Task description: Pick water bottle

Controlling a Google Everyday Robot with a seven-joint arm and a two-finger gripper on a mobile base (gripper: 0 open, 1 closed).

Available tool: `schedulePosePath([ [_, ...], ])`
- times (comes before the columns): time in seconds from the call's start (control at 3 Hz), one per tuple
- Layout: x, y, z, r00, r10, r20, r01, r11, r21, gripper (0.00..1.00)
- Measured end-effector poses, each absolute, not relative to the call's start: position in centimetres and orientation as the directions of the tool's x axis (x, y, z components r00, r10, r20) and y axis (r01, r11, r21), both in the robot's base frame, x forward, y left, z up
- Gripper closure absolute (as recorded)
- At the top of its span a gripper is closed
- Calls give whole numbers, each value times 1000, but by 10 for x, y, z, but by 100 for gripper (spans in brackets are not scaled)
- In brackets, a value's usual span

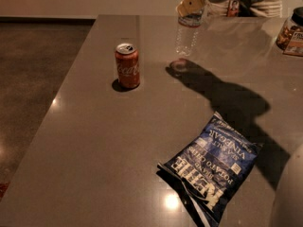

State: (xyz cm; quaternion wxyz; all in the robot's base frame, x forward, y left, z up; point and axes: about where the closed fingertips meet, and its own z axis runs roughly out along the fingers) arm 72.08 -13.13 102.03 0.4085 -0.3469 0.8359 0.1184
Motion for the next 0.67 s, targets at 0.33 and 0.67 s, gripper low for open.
schedulePosePath([
  [0.33,709,-123,1042,-390,-502,-772,-715,693,-90,100],
  [0.67,706,-121,1047,-382,-506,-774,-723,685,-90,100],
])
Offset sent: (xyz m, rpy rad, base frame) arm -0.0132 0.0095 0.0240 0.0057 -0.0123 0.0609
